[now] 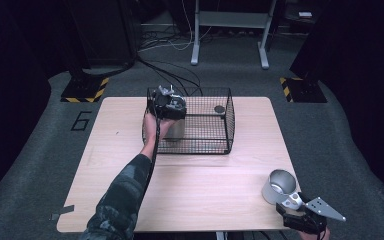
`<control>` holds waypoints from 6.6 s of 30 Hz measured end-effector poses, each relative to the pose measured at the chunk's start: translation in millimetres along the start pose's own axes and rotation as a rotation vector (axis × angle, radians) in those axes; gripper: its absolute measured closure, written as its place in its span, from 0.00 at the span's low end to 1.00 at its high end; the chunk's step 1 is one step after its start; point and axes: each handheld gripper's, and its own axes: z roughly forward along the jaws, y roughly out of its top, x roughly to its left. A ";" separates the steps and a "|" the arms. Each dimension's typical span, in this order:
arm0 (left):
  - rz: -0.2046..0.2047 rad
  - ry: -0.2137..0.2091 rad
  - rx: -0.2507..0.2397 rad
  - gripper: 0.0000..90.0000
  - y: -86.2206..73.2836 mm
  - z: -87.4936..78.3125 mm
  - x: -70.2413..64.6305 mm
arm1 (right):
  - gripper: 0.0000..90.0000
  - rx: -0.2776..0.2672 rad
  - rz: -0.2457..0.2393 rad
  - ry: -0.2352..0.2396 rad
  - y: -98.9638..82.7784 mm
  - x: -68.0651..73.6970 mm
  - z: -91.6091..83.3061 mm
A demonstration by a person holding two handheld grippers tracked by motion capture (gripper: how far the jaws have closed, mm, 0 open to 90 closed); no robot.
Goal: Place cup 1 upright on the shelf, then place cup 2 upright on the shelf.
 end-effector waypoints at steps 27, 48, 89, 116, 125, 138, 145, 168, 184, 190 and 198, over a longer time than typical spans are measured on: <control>-0.050 -0.089 -0.004 0.00 5.5 -26.1 11.8 | 0.03 0.007 -0.003 0.008 0.3 0.1 0.3; 0.077 -0.231 -0.025 0.00 -1.1 -106.6 -0.3 | 0.03 0.009 -0.007 0.006 0.1 -0.4 0.2; 0.114 -0.158 0.100 0.00 -145.1 -140.4 32.2 | 0.04 0.011 -0.002 -0.010 0.3 0.6 0.8; 0.056 -0.080 0.170 0.00 -224.7 -89.1 62.5 | 0.00 0.083 -0.023 0.077 24.5 -0.6 -13.7; 0.071 -0.092 0.174 0.00 -222.9 -87.1 65.3 | 0.00 0.167 -0.099 0.090 56.6 4.2 -18.1; 0.065 -0.087 0.174 0.00 -222.6 -86.5 64.8 | 0.00 0.241 -0.120 0.074 91.5 8.9 6.8; 0.061 -0.084 0.174 0.00 -222.4 -86.3 64.6 | 0.06 0.259 -0.119 0.055 95.0 10.0 10.8; 0.054 -0.080 0.172 0.00 -221.8 -84.9 64.4 | 0.07 0.223 -0.108 0.046 107.3 19.2 6.0; 0.059 -0.084 0.172 0.00 -221.0 -84.2 64.5 | 0.07 0.206 -0.112 0.106 133.2 40.1 11.1; 0.058 -0.084 0.172 0.00 -220.9 -84.1 64.3 | 0.07 0.208 -0.128 0.122 142.0 48.9 17.3; 0.058 -0.085 0.172 0.00 -220.9 -84.2 64.3 | 0.07 0.201 -0.142 0.131 152.6 60.1 24.2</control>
